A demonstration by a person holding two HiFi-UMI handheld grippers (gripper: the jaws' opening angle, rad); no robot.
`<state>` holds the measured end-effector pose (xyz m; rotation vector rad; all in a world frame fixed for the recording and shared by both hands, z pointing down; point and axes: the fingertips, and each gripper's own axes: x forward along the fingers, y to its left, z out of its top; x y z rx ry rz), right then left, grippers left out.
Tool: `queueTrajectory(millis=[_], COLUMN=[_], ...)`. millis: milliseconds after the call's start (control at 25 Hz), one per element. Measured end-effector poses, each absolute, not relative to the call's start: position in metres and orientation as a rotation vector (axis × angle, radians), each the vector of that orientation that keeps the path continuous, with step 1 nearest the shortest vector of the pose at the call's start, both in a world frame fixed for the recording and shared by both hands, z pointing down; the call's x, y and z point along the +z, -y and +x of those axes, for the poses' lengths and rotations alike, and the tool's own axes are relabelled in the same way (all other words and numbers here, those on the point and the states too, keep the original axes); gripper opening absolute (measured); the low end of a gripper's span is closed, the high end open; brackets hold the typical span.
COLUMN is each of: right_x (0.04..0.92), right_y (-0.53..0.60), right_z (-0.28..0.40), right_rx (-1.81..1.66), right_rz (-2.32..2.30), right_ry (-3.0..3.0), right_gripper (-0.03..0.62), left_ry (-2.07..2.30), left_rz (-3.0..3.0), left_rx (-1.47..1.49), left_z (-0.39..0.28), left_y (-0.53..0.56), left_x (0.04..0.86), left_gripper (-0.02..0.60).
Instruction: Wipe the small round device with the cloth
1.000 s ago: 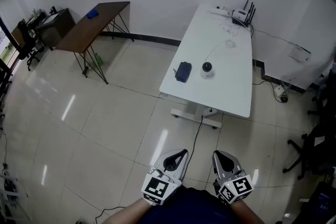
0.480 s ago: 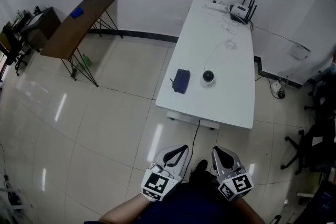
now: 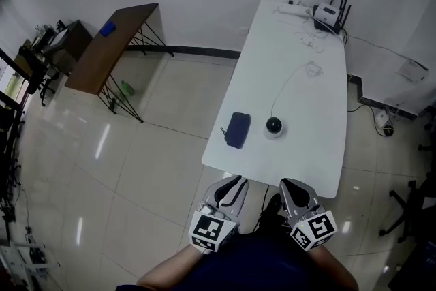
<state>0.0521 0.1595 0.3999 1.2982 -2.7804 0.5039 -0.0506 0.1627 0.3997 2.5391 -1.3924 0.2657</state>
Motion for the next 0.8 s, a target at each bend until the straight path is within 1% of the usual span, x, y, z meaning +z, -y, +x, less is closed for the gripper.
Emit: queueTrajectory(millis=[160, 360, 560, 800], right_x=[0.394, 0.401, 0.41, 0.409], right_y=[-0.116, -0.076, -0.053, -0.037], right_z=[0.07, 0.097, 0.106, 0.095], right_rx=[0.486, 0.516, 0.555, 0.559], right_rz=[1.251, 1.227, 1.23, 1.283], right_ry=[2.801, 2.788, 2.757, 2.716], right_gripper=[0.011, 0.011, 0.011, 0.011], left_ry=[1.431, 1.457, 1.468, 1.412], left_rz=[2.534, 2.497, 2.45, 2.461], left_rx=[0.246, 0.262, 0.274, 0.275], left_z=[-0.026, -0.001, 0.0, -0.012], left_y=[-0.118, -0.078, -0.061, -0.042], left_x=[0.39, 0.399, 0.408, 0.417], left_gripper=[0.066, 0.067, 0.067, 0.067])
